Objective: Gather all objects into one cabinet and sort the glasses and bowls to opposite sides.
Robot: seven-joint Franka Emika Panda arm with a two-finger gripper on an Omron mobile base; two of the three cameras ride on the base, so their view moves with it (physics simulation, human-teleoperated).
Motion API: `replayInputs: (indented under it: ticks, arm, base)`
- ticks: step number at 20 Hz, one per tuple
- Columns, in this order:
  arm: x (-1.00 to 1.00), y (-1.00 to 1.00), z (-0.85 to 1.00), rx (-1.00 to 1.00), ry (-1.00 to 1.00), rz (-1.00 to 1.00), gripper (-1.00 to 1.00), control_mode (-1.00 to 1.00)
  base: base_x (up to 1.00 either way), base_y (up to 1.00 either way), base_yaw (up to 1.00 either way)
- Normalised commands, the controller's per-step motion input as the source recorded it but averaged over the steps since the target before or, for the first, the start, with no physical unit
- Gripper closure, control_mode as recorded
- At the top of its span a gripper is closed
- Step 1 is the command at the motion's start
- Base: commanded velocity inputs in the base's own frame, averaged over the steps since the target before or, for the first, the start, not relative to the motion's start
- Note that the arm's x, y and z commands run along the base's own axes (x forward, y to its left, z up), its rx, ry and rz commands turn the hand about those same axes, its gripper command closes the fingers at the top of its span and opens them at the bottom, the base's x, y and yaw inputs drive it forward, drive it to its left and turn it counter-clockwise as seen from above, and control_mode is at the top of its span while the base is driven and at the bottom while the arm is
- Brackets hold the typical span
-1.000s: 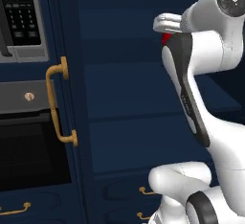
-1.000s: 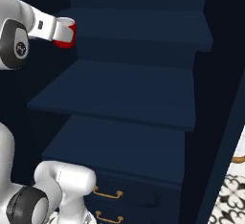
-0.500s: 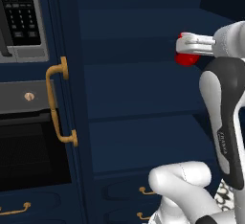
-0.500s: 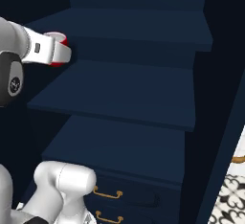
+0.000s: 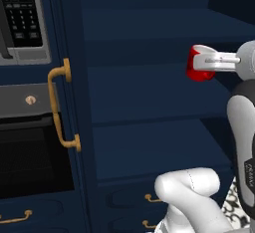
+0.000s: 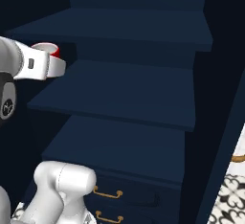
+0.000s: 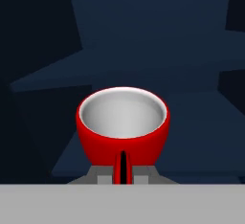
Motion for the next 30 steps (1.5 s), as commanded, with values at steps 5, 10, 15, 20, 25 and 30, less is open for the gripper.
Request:
replayInputs:
  ticks: [5, 10, 15, 20, 25, 30]
  arm:
    - [0.00, 0.00, 0.00, 0.00, 0.00, 0.00, 1.00, 1.00]
    - [0.00, 0.00, 0.00, 0.00, 0.00, 0.00, 1.00, 1.00]
    - [0.00, 0.00, 0.00, 0.00, 0.00, 0.00, 1.00, 1.00]
    - [0.00, 0.00, 0.00, 0.00, 0.00, 0.00, 1.00, 1.00]
    - [0.00, 0.00, 0.00, 0.00, 0.00, 0.00, 1.00, 1.00]
    - [0.00, 0.00, 0.00, 0.00, 0.00, 0.00, 1.00, 1.00]
  base:
    - [-0.76, -0.03, 0.05]
    - [-0.95, -0.01, 0.04]
    - [-0.97, 0.00, 0.01]
    - [-0.80, 0.00, 0.27]
    - [-0.89, 0.02, 0.46]
    - [-0.88, 0.19, 0.42]
